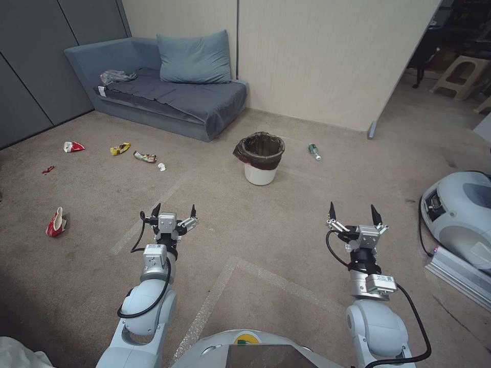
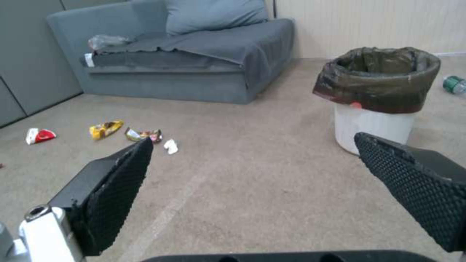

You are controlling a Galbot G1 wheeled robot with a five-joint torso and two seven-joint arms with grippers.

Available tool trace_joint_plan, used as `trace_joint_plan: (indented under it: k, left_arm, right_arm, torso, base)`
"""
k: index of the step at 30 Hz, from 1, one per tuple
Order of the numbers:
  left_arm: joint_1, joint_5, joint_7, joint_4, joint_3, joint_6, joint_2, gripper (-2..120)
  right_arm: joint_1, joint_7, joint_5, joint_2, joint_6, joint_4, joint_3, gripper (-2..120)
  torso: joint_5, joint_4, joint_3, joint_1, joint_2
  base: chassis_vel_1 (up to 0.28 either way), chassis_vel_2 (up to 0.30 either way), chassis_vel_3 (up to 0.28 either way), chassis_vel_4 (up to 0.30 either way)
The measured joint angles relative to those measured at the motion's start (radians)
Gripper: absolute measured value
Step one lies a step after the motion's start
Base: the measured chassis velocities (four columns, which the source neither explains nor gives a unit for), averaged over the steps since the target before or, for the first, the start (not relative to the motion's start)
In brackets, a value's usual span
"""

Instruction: Pick up the trash bin, then pick up the garbage from the floor and place it into the trash bin.

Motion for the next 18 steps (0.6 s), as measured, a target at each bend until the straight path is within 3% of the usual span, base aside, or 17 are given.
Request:
trace_joint_plan:
  k: [18]
  left_arm:
    - [0.01, 0.011, 0.019, 0.006, 0.016, -0.011, -0.009, 100]
  right_arm:
    - [0.005, -0.025, 0.009, 0.009, 0.014, -0.013, 0.005, 100]
  torso:
    - [-0.0001, 0.0, 0.0, 0.0, 0.0]
  base:
    - [-0.007, 0.008, 0.01, -0.006]
